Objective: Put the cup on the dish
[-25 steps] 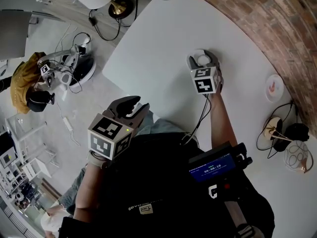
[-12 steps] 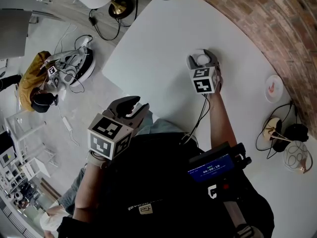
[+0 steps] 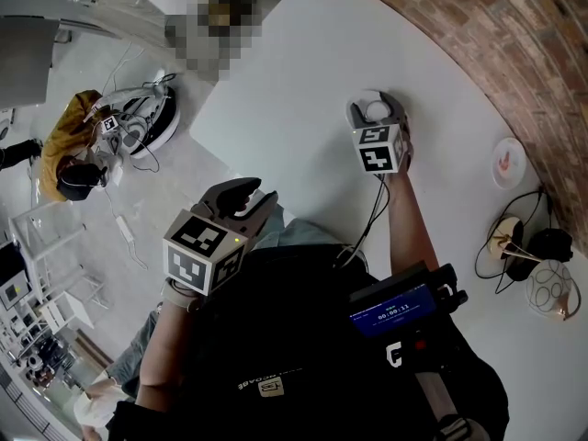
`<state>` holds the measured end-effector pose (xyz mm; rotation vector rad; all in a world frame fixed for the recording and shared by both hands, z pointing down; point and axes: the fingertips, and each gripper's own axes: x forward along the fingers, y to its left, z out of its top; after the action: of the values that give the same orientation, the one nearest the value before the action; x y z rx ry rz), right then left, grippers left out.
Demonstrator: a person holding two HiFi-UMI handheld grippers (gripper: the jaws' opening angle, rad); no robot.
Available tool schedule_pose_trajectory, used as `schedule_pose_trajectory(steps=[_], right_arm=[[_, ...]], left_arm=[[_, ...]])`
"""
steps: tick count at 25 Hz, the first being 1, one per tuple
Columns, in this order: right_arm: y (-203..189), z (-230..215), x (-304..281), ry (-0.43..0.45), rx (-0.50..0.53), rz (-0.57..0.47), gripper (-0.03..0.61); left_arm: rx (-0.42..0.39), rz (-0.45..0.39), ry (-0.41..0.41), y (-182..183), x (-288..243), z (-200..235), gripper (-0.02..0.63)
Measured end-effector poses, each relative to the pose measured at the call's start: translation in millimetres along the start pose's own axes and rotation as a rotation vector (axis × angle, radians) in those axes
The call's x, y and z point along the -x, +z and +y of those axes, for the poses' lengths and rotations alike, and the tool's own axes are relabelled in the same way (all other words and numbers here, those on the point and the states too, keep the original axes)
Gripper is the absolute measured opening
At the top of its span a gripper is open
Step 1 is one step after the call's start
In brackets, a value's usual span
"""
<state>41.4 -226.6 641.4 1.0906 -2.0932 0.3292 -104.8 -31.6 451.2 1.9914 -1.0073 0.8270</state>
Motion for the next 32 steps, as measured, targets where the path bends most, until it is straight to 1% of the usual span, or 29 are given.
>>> schedule_pose_trajectory(steps=[7, 11, 13, 14, 25, 32], right_arm=[[5, 0, 3, 0.017, -0.036, -0.028, 0.261], [6, 2, 3, 0.031, -0.034, -0.028, 0.262], [6, 4, 3, 0.039, -0.034, -0.021, 0.305], [6, 5, 3, 0.039, -0.034, -0.02, 0.308], [13, 2, 16, 0.032, -0.037, -0.036, 0.308], [25, -5, 37, -0.001, -0.047, -0.068, 0.308]], left_arm=[[0.001, -0.005, -0.003, 2, -1, -1, 0.137], [0.001, -0.005, -0.004, 1, -2, -2, 0.137], [0.001, -0.007, -0.004, 1, -1, -3, 0.137], [0.001, -0.009, -0.003, 1, -1, -3, 0.137], [0.0, -0.024, -0.012, 0, 2, -5, 0.138], [-0.017, -0.039, -0.034, 1, 6, -7, 0.138]])
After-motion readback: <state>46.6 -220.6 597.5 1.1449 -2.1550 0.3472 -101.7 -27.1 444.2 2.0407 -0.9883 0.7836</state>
